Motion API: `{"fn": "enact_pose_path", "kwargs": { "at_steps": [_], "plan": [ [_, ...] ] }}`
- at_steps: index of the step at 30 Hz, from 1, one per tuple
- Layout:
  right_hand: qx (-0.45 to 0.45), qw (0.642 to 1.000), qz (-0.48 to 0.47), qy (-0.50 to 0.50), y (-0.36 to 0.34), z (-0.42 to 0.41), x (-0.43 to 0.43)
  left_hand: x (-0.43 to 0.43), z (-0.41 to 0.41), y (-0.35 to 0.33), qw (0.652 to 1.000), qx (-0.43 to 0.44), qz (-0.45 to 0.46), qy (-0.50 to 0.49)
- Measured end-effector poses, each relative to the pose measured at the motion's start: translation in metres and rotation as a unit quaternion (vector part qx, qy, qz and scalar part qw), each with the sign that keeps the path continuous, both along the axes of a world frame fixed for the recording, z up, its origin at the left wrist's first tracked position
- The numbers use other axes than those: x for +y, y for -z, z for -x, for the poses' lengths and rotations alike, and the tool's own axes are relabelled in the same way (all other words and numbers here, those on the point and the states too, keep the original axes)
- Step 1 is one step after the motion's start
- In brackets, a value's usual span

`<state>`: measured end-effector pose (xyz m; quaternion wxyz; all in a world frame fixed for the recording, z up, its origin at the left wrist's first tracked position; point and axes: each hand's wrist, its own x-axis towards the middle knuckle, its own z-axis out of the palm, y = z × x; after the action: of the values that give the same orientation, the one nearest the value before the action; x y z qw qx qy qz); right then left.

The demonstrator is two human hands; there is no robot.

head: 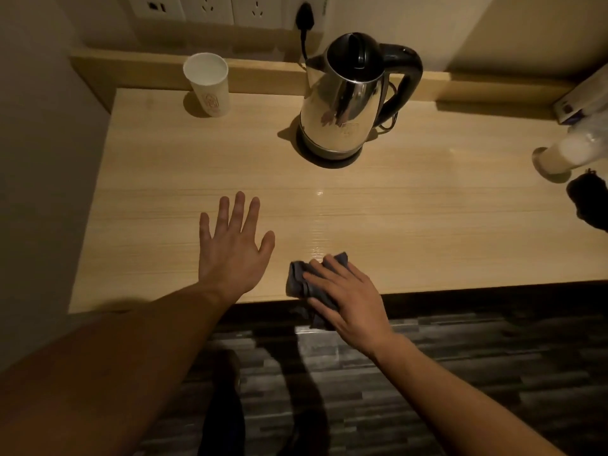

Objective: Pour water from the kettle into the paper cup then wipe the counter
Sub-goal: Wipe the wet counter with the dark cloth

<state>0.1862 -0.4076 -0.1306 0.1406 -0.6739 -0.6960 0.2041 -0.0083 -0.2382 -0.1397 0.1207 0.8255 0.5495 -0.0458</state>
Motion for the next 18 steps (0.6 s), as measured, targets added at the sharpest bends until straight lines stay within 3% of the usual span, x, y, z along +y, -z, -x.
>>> {"fn": "enact_pose_path", "kwargs": {
  "at_steps": [2,4,6,8,12,18],
  "plan": [
    [0.131,0.989,0.052,0.046,-0.016,-0.001,-0.008,0.001,0.000,-0.001,1.000,-0.002,0.001,0.001],
    [0.316,0.935,0.109,0.120,-0.044,-0.005,-0.004,0.000,0.000,-0.002,1.000,-0.007,0.007,0.002],
    [0.402,0.894,0.093,0.174,-0.065,-0.020,0.009,0.000,0.000,-0.003,1.000,-0.008,0.009,0.004],
    [0.342,0.916,0.028,0.208,-0.076,-0.042,0.035,0.002,0.000,-0.003,1.000,-0.004,0.013,0.003],
    [0.135,0.966,-0.048,0.215,-0.059,-0.096,0.100,0.003,0.000,-0.002,1.000,0.002,0.015,-0.003],
    [-0.054,0.972,-0.011,0.227,-0.009,-0.127,0.162,0.005,0.000,0.004,1.000,0.005,0.012,-0.006]
  ]
}}
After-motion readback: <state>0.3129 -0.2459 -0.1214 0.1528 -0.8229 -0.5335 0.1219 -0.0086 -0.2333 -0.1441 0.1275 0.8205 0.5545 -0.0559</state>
